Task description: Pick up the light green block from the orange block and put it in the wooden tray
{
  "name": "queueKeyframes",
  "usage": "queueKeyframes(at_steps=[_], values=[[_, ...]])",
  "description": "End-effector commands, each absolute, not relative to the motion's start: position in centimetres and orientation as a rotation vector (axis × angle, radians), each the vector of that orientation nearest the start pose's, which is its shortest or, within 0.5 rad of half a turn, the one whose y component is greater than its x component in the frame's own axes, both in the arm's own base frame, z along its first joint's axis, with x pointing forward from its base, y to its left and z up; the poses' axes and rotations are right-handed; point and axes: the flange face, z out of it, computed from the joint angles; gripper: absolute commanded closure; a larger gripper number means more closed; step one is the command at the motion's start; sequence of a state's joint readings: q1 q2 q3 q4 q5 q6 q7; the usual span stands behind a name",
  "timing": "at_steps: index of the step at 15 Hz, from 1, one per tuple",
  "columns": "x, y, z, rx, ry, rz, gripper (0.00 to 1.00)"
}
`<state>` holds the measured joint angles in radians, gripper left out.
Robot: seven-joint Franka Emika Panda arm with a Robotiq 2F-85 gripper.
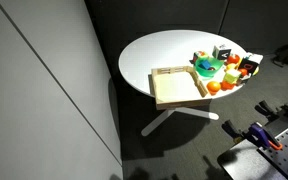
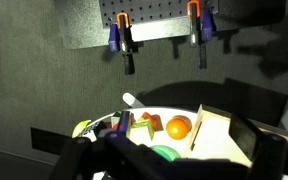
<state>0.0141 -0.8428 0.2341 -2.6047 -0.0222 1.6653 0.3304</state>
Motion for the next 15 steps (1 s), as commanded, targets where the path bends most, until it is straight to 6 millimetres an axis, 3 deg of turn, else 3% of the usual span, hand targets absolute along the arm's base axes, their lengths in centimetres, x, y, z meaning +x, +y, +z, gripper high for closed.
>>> queueKeyframes(at_steps=[1,8,15], values=[[28.3,7.5,49.2,-3.346,0.277,0.099,0.0],[29.1,7.7,49.5,-3.329,0.297,0.104,0.0],[32.9,8.3,50.2,-3.282,0.313,0.086,0.0]])
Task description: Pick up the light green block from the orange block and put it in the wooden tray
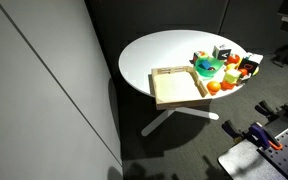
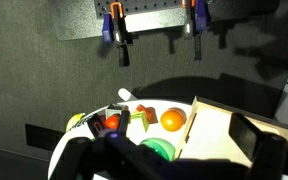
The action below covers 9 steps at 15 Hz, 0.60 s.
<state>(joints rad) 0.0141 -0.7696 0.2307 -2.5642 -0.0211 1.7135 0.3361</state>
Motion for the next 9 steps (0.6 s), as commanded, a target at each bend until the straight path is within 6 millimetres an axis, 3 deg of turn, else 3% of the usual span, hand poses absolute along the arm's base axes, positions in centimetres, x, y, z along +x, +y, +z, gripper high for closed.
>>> queueKeyframes(at_steps=[1,9], values=[[33.6,8.5,50.3,-3.271,0.315,0.08,0.0],[40.0,9.1,52.2,-3.185,0.243,0.09,0.0]])
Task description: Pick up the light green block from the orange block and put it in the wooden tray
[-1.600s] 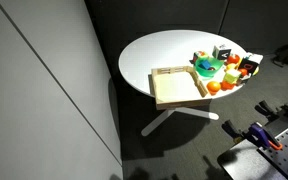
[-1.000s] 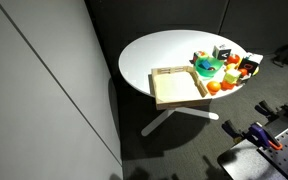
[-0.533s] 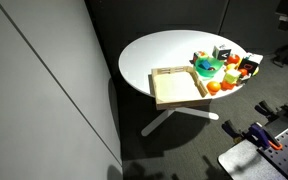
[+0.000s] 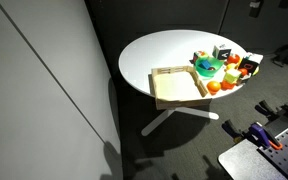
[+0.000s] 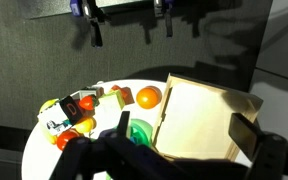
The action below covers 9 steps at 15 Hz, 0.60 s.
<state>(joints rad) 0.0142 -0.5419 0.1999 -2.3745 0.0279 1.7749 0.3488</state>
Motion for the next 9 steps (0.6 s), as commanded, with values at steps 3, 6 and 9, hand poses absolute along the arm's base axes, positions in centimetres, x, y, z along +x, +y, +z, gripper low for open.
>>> queueKeyframes(at_steps=[3,6,9], values=[[42.0,8.3,52.4,-3.184,0.145,0.113,0.0],[43.9,6.5,52.2,-3.158,-0.01,0.132,0.0],[45.2,4.4,51.8,-3.128,-0.169,0.128,0.0]])
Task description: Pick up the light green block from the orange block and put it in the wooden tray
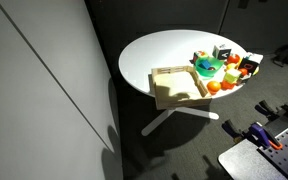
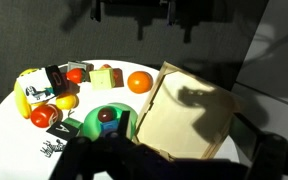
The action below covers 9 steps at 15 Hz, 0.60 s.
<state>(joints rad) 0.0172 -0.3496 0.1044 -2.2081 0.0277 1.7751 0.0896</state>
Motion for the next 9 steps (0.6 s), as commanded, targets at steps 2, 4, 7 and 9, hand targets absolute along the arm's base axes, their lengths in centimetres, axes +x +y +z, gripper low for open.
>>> queueKeyframes(at_steps=[2,4,7,9], values=[[45.9,2.9,51.3,-3.116,-0.228,0.117,0.0],[46.4,1.5,50.5,-3.113,-0.246,0.08,0.0],[47.3,-0.2,49.4,-3.111,-0.236,-0.007,0.0],[47.9,-1.3,48.3,-3.115,-0.216,-0.055,0.0]])
